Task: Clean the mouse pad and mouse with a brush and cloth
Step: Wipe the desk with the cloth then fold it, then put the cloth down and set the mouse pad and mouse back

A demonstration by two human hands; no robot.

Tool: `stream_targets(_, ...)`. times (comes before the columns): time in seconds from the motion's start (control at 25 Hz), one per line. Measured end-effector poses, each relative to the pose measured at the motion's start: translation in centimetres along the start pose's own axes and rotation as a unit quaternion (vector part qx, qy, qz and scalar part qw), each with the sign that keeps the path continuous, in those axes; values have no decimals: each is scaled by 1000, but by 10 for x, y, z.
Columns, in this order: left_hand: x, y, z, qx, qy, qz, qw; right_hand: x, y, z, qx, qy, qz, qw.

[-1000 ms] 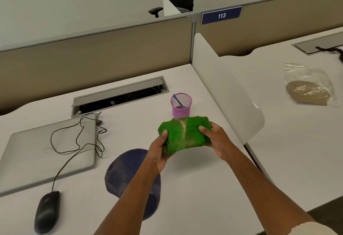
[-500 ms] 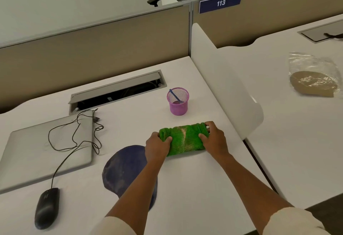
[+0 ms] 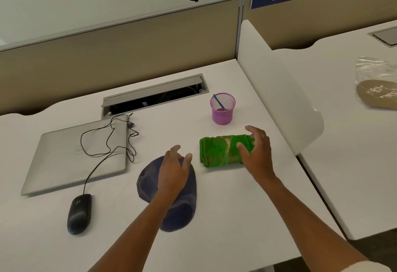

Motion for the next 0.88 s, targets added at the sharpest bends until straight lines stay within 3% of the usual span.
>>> stream_targets(0.16,-56,64,27,27,-8,-21,999,-41,35,-42,41,77,36,996)
stream_targets(0.28,-88,101,42,47,3,-35,998,-84,44,-78,49,202,21,978)
stream_targets(0.52,-132,141,22,128,64,-109,984,-153,42,-113,-164,393,84,901)
stream_targets(0.6,-133,143,17,139,75,-114,981,-163,44,-117,-226,400,121,880)
stream_targets(0.88,-124,136,15,121,101,-111,981,-169,50,-123,-273,378,133,875)
Point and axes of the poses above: each hand's wrist, its own x-axis towards the middle knuckle, its own z-axis out of the back of the hand, y = z × x, the point moved 3 cm from there along x, towards the middle knuckle, and after that the axes turned 5 degrees about x, right-handed, at the moved point
